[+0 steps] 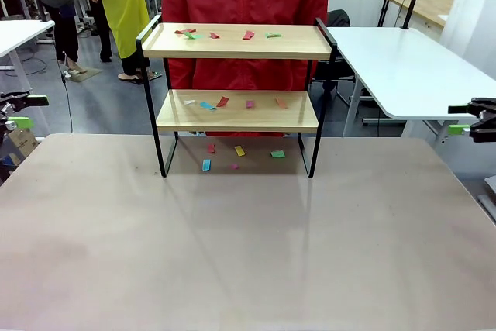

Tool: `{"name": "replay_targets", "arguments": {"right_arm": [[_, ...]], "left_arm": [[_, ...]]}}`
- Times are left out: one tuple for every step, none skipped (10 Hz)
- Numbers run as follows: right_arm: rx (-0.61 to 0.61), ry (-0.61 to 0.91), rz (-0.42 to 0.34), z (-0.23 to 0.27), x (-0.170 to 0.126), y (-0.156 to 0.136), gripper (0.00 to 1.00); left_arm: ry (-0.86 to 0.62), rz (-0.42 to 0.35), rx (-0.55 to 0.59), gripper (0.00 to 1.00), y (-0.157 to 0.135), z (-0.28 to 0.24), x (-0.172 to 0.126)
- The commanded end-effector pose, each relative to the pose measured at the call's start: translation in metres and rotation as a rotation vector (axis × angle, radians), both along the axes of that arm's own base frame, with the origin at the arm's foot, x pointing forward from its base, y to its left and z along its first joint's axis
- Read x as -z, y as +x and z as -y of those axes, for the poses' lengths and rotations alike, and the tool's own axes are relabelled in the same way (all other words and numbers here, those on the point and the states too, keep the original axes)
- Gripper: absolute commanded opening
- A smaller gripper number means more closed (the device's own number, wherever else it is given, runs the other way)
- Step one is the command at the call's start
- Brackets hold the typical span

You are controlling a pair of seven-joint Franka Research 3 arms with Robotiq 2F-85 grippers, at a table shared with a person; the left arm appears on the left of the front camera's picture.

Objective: Clean the shelf.
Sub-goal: Pick up the Duster handed by the human.

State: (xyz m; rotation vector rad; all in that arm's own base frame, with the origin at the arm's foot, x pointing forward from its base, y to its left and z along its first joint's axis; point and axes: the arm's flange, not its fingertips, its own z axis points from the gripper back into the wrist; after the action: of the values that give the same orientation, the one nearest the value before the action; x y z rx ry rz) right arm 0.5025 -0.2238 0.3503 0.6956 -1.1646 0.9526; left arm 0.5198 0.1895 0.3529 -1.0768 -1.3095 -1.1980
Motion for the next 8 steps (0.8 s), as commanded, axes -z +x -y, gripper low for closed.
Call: {"name": "replay_targets", "arguments": {"right_arm": [[-0.019,-0.012,0.049,0.027,0.006,0.028,1.00],[-0.018,-0.002,0.047,0.029,0.004,0.027,1.00],[-0.018,0.004,0.049,0.029,0.002,0.027,1.00],[-0.017,0.014,0.056,0.028,-0.002,0.025,1.00],[-0.016,0.021,0.062,0.027,-0.008,0.024,1.00],[-0.013,0.027,0.068,0.026,-0.013,0.022,1.00],[-0.014,0.035,0.080,0.026,-0.019,0.020,1.00],[-0.011,0.045,0.093,0.027,-0.025,0.018,1.00]], "left_arm": [[-0.059,0.051,0.008,1.00,0.004,-0.004,0.000],[-0.079,0.062,0.020,1.00,0.004,-0.002,-0.002],[-0.075,0.063,0.013,1.00,0.004,-0.002,-0.003],[-0.086,0.069,0.011,1.00,0.001,-0.002,-0.008],[-0.094,0.074,0.013,1.00,-0.003,-0.002,-0.015],[-0.104,0.081,0.021,1.00,-0.007,0.000,-0.022],[-0.105,0.091,0.022,1.00,-0.011,0.001,-0.028],[-0.109,0.105,0.020,1.00,-0.013,0.002,-0.033]]}}
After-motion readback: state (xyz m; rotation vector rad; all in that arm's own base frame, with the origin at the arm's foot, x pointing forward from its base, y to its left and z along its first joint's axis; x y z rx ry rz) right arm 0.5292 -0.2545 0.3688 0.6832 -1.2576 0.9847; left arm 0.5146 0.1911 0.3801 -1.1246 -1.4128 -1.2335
